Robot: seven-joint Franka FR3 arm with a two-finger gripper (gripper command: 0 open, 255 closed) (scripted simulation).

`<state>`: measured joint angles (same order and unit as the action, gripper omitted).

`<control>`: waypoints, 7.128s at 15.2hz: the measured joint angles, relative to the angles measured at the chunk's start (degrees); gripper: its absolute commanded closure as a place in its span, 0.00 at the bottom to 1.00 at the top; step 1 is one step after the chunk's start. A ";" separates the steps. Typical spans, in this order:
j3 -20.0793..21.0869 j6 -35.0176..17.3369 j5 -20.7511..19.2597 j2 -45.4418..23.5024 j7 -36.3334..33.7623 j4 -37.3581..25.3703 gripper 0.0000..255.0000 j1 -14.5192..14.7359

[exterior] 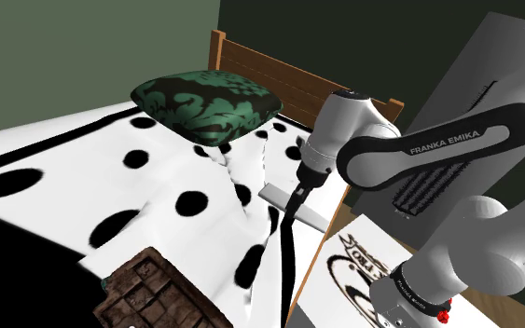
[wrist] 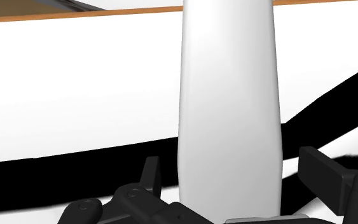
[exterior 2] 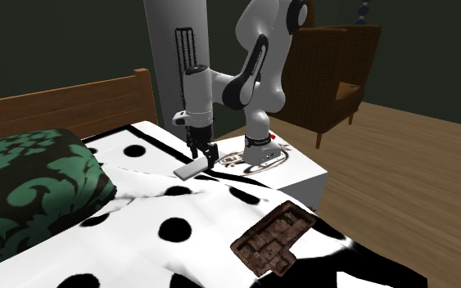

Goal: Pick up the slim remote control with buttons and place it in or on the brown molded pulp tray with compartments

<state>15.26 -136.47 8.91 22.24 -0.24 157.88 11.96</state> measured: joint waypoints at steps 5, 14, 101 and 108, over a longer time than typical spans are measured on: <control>0.08 -0.41 0.02 -0.23 -0.06 0.16 0.00 0.02; 0.08 -0.40 0.02 -0.23 -0.06 0.15 1.00 0.02; 25.69 19.45 -19.44 -36.59 -50.38 -52.12 0.00 13.35; 25.84 20.59 -19.03 -36.14 -50.13 -52.85 0.00 13.27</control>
